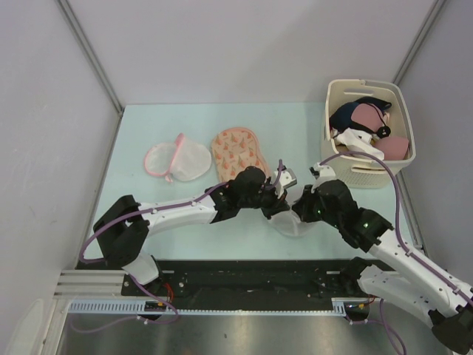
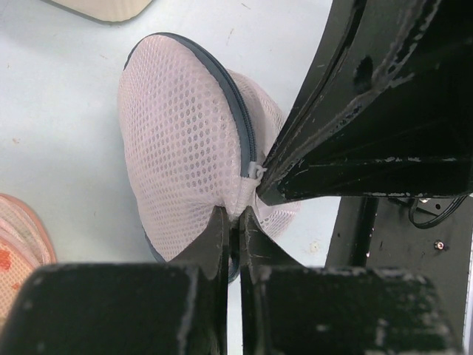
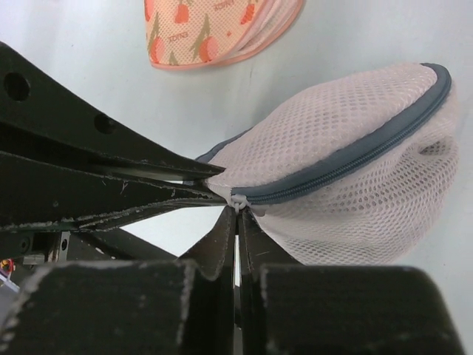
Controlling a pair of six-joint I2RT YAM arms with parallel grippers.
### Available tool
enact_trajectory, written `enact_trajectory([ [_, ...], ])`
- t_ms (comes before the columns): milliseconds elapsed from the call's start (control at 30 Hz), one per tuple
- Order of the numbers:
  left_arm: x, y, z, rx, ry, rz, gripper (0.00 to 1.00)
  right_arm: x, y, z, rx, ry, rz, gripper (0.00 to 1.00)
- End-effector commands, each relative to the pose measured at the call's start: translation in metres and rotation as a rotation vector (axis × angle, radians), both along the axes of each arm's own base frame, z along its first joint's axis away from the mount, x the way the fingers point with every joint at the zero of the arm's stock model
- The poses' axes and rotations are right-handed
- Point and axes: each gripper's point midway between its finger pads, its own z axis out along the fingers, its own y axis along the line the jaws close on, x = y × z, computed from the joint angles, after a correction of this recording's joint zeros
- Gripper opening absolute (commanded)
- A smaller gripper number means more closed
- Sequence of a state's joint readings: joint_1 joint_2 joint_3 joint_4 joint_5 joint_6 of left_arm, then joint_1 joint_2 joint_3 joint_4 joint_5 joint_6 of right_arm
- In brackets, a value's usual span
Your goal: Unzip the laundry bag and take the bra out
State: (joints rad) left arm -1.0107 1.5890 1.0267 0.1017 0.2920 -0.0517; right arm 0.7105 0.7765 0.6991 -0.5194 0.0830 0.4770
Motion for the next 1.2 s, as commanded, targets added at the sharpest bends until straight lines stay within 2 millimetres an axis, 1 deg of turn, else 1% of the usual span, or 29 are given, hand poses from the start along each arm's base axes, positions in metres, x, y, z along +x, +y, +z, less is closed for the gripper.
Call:
enact_trajectory([
  [0, 0.002, -0.006, 0.030, -0.056, -0.059, -0.034, 0.01, 0.007, -0.018, 0.010, -0.017, -0.060, -0.089, 0.00],
  [33, 0.002, -0.005, 0.030, -0.051, -0.057, -0.031, 0.00, 0.007, -0.022, 0.010, -0.024, -0.063, -0.108, 0.00],
  [67, 0.001, -0.004, 0.028, -0.047, -0.053, -0.033, 0.00, 0.009, -0.032, 0.007, -0.046, -0.061, -0.152, 0.00],
  [100, 0.001, -0.004, 0.027, -0.045, -0.053, -0.033, 0.00, 0.010, -0.037, 0.009, -0.043, -0.064, -0.177, 0.00],
  [133, 0.000, -0.003, 0.027, -0.047, -0.050, -0.037, 0.00, 0.013, -0.046, 0.009, -0.055, -0.073, -0.227, 0.00],
  [233, 0.001, -0.001, 0.025, -0.039, -0.058, -0.034, 0.00, 0.023, -0.081, 0.006, -0.067, -0.059, -0.445, 0.00],
  [267, 0.002, 0.000, 0.025, -0.034, -0.061, -0.026, 0.00, 0.023, -0.089, 0.002, -0.070, -0.042, -0.483, 0.00],
  [300, 0.003, 0.000, 0.025, -0.034, -0.065, -0.026, 0.00, 0.028, -0.100, 0.001, -0.056, -0.034, -0.539, 0.00],
  [333, 0.002, -0.001, 0.026, -0.036, -0.066, -0.027, 0.00, 0.032, -0.096, 0.004, -0.011, -0.036, -0.527, 0.00],
  [367, 0.004, -0.001, 0.027, -0.040, -0.068, -0.026, 0.00, 0.034, -0.097, -0.002, 0.000, -0.024, -0.525, 0.00],
  [400, 0.004, -0.002, 0.027, -0.040, -0.068, -0.027, 0.00, 0.038, -0.100, -0.003, 0.020, -0.017, -0.539, 0.00],
  [433, 0.004, -0.002, 0.029, -0.044, -0.070, -0.027, 0.00, 0.041, -0.091, -0.004, 0.048, -0.010, -0.503, 0.00],
  [533, 0.004, -0.003, 0.032, -0.053, -0.074, -0.031, 0.00, 0.040, -0.085, -0.007, 0.050, 0.006, -0.477, 0.00],
  [600, 0.005, -0.003, 0.036, -0.068, -0.088, -0.027, 0.00, 0.036, -0.081, -0.005, 0.049, -0.003, -0.459, 0.00],
  [633, 0.003, -0.003, 0.036, -0.073, -0.082, -0.037, 0.01, 0.032, -0.080, -0.001, 0.057, -0.020, -0.452, 0.00],
  [667, -0.002, -0.005, 0.042, -0.103, -0.078, -0.075, 0.08, 0.029, -0.079, 0.000, 0.058, -0.023, -0.443, 0.00],
  [700, -0.006, -0.006, 0.043, -0.115, -0.068, -0.102, 0.22, 0.025, -0.078, 0.001, 0.059, -0.025, -0.433, 0.00],
  [733, -0.009, -0.007, 0.046, -0.125, -0.060, -0.124, 0.56, 0.021, -0.077, 0.005, 0.079, -0.033, -0.430, 0.00],
  [767, -0.013, -0.007, 0.046, -0.124, -0.037, -0.158, 0.68, 0.018, -0.076, 0.005, 0.085, -0.032, -0.427, 0.00],
  [800, -0.015, -0.008, 0.050, -0.109, -0.020, -0.175, 0.78, 0.014, -0.076, 0.004, 0.088, -0.022, -0.423, 0.00],
  [833, -0.015, -0.008, 0.049, -0.095, -0.011, -0.178, 0.83, 0.011, -0.074, 0.004, 0.099, -0.015, -0.420, 0.00],
  [900, -0.008, -0.007, 0.053, -0.081, -0.057, -0.181, 0.86, 0.006, -0.074, 0.006, 0.114, -0.014, -0.417, 0.00],
  [933, -0.005, -0.007, 0.058, -0.093, -0.074, -0.178, 0.89, 0.004, -0.073, 0.007, 0.123, -0.016, -0.412, 0.00],
  [967, -0.003, -0.008, 0.063, -0.106, -0.079, -0.178, 0.90, 0.003, -0.073, 0.009, 0.137, -0.019, -0.415, 0.00],
  [1033, -0.010, -0.016, 0.080, -0.155, -0.080, -0.240, 0.89, 0.002, -0.073, 0.011, 0.150, -0.020, -0.418, 0.00],
  [1067, -0.013, -0.021, 0.082, -0.164, -0.056, -0.251, 0.88, 0.002, -0.073, 0.012, 0.157, -0.020, -0.421, 0.00],
  [1100, -0.013, -0.028, 0.096, -0.189, -0.059, -0.265, 0.86, 0.003, -0.072, 0.013, 0.164, -0.024, -0.419, 0.00],
  [1133, -0.014, -0.032, 0.084, -0.159, -0.026, -0.268, 0.83, 0.003, -0.070, 0.014, 0.171, -0.023, -0.417, 0.00],
  [1167, -0.018, -0.038, 0.080, -0.137, -0.014, -0.272, 0.80, 0.003, -0.069, 0.015, 0.175, -0.023, -0.413, 0.00],
])
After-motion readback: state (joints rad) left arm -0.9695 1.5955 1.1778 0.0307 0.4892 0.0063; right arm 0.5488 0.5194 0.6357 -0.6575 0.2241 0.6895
